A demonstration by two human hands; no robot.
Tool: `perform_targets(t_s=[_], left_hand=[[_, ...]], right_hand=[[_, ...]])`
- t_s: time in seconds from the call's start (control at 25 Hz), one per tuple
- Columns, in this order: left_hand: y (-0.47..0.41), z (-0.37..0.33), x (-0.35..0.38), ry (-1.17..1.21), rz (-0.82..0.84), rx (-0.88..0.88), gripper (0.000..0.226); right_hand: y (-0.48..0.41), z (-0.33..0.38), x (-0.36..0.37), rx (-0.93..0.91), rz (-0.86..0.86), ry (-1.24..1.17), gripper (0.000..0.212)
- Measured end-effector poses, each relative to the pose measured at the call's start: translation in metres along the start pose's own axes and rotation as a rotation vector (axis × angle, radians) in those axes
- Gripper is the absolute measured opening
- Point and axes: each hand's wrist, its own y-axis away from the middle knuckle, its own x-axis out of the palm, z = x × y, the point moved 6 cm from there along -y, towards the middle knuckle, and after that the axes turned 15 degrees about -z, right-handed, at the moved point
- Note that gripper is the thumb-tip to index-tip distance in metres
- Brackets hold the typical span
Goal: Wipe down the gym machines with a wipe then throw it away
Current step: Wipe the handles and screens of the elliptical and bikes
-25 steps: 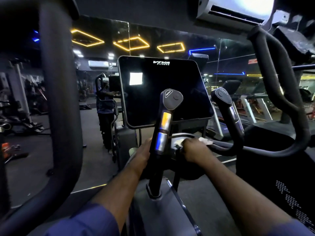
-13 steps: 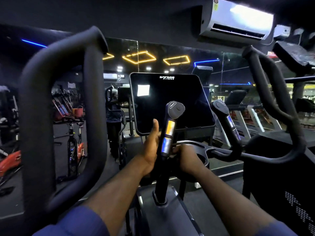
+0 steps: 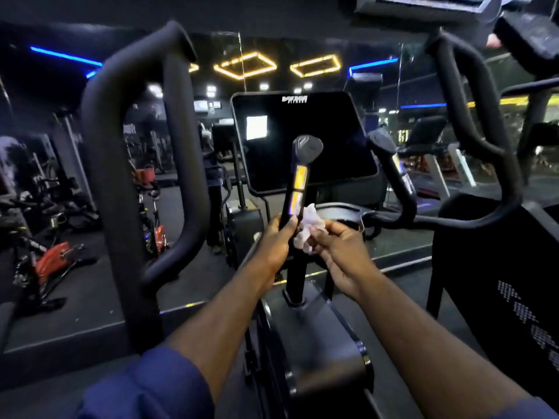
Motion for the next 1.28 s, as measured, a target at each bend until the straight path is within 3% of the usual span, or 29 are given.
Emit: perform_targets(t_s=[0.16, 0.36, 0.6, 0.8, 0.96, 1.28], left_hand=[[0.027, -0.004, -0.041, -0.032, -0.092, -0.025, 0.022], [0.097, 0.018, -0.107, -0.104, -0.101, -0.089, 0.017], [0.243, 0.063, -0.256, -0.179, -0.207, -0.265, 0.023], [0.414, 0.078, -0.421, -0.165, -0.431, -0.355, 0.018], [0.526, 0.065, -0.508, -0.172, -0.635, -0.354, 0.031], [0.7, 0.02, -0.633, -0.325, -1.109, -0.324, 0.012]], right_hand=[[0.033, -0.011, -0.008, 0.116, -0.024, -0.116, 0.018], [0.114, -0.047, -0.015, 0.203, -0.034, -0.025, 0.01], [0.276, -0.124, 0.028, 0.377, 0.121, 0.136, 0.005], [0.47, -0.202, 0.083, 0.616, 0.366, 0.228, 0.009], [0.602, -0.227, 0.122, 0.717, 0.585, 0.31, 0.021], [0.774, -0.26, 0.194, 0.873, 1.02, 0.33, 0.028]])
